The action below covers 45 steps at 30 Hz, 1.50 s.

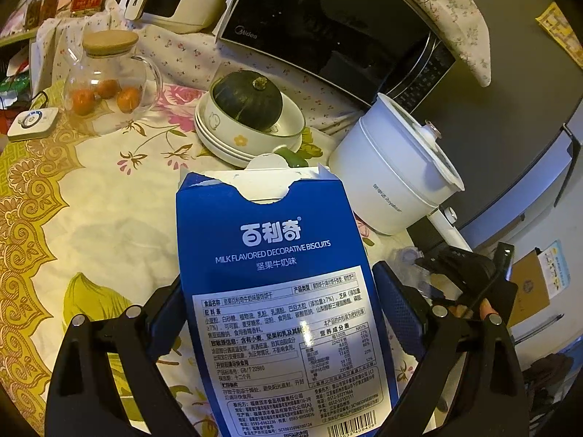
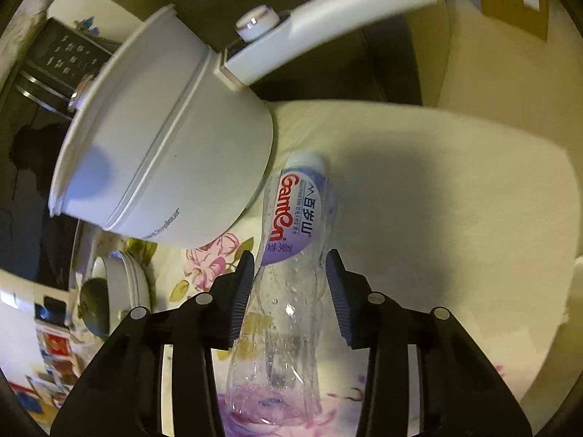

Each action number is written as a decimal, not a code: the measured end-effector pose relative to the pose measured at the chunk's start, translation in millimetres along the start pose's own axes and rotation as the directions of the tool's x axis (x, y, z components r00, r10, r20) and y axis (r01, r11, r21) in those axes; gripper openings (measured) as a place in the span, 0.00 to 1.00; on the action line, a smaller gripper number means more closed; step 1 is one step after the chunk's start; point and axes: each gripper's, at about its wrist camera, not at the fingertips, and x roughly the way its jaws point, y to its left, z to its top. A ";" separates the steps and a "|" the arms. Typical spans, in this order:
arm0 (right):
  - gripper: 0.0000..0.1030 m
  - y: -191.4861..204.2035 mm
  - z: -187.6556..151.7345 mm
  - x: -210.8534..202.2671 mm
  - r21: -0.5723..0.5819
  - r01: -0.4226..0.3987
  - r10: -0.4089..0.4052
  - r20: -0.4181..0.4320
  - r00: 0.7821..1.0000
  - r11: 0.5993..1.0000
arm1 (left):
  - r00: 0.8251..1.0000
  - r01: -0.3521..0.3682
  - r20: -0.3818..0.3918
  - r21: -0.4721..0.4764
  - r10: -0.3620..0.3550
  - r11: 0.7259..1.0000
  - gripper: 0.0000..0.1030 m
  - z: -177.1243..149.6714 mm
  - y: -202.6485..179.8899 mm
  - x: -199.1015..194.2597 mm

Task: Collect trash
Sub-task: 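Grasp the clear water bottle with the right gripper while the left holds the biscuit box, then carry the water bottle in the right gripper and release it into the bin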

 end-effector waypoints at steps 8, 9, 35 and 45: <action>0.31 -14.7 2.6 -49.1 -0.168 0.080 -0.062 0.108 0.992 0.983 | 1.000 0.014 0.003 0.030 -0.014 0.999 0.88 -8.2 -10.0 -5.4; 0.31 -19.6 2.3 -53.5 -0.181 0.085 -0.066 0.113 0.991 0.980 | 1.000 0.016 0.003 0.036 -0.016 0.999 0.88 -10.1 -12.0 -5.6; 0.31 -150.2 -84.1 -170.6 -0.383 0.187 -0.139 0.149 0.979 0.905 | 0.991 0.134 -0.025 0.232 -0.132 0.963 0.88 -82.6 -89.2 -37.7; 0.57 -217.2 -122.5 -188.0 -0.408 0.295 -0.262 0.135 0.956 0.864 | 0.972 0.227 -0.135 0.339 -0.192 0.913 0.88 -141.2 -145.6 -28.8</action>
